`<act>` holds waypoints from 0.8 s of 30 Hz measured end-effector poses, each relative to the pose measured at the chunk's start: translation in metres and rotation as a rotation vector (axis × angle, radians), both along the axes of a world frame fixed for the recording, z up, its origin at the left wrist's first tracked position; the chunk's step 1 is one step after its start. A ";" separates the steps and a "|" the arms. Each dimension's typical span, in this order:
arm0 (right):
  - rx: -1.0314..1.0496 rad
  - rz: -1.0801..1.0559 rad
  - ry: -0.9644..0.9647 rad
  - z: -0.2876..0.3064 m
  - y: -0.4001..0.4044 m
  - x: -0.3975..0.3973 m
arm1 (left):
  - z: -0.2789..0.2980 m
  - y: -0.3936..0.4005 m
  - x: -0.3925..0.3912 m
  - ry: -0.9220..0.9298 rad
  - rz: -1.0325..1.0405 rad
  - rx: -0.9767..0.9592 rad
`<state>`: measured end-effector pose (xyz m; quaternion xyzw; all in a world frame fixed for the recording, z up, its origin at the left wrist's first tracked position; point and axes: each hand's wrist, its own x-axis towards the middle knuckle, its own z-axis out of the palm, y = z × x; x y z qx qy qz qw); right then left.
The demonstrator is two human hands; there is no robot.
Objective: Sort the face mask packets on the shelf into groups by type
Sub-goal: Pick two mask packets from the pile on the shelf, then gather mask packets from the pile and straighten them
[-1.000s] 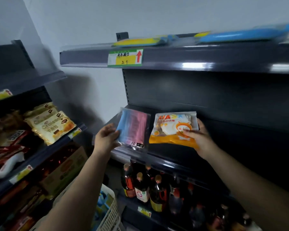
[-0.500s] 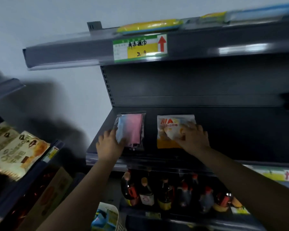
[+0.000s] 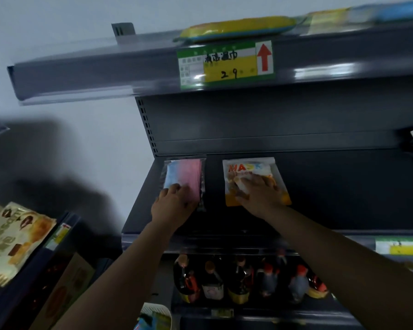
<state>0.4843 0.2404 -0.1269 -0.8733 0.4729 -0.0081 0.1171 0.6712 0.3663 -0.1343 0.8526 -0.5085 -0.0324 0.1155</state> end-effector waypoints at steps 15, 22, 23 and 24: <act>-0.147 0.081 -0.055 0.024 0.004 -0.032 | 0.019 -0.016 -0.034 -0.130 -0.084 -0.078; -0.355 0.077 0.099 0.064 0.001 -0.103 | 0.061 -0.048 -0.120 -0.291 -0.255 -0.050; -0.376 0.063 0.122 0.069 -0.001 -0.118 | 0.066 -0.054 -0.135 -0.305 -0.273 -0.043; -0.395 0.048 0.139 0.074 -0.002 -0.134 | 0.071 -0.059 -0.151 -0.317 -0.291 -0.036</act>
